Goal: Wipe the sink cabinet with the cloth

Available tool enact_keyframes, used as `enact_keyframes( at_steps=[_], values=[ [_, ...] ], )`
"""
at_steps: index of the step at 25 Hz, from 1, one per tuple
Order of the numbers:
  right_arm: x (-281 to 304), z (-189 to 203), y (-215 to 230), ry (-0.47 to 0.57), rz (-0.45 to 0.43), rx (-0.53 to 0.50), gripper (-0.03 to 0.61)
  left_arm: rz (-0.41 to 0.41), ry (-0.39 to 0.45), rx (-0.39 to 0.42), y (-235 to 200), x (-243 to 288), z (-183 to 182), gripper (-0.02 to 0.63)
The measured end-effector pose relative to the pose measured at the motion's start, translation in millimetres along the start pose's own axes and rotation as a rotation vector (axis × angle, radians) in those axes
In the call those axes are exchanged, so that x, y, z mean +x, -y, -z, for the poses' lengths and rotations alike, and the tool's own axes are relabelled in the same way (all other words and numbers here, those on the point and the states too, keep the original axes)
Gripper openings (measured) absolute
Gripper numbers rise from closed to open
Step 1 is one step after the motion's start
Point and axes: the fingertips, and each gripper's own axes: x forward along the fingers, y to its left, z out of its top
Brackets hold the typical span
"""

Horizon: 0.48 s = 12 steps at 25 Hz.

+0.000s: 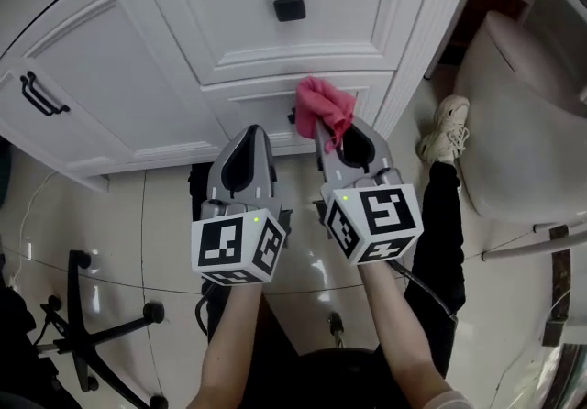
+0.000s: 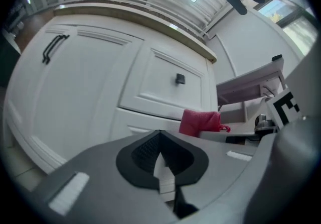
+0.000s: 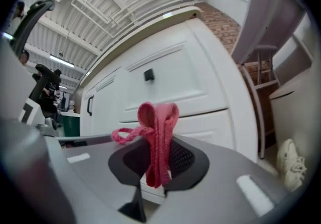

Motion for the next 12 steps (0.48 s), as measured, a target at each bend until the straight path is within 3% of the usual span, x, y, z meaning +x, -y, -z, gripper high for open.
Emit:
enact_keyframes(
  at_steps=[4,7,9,12],
  values=[
    [44,49,-87,-0.076,-0.121,0.020,0.057,-0.127,-0.038,-0.009,-82,-36,1,0.012],
    [77,74,-127,-0.107,-0.197,-0.060,0.058,-0.196,-0.045,-0.009,-126,-55,0,0.012],
    [84,80,-127,-0.110,-0.190,-0.091,0.057,-0.218,-0.053,-0.006,-136,-59,5,0.012],
    [71,76,-92,-0.109,-0.110,-0.115,0.057,-0.201,-0.073,-0.034,-122,-50,25,0.014]
  ],
)
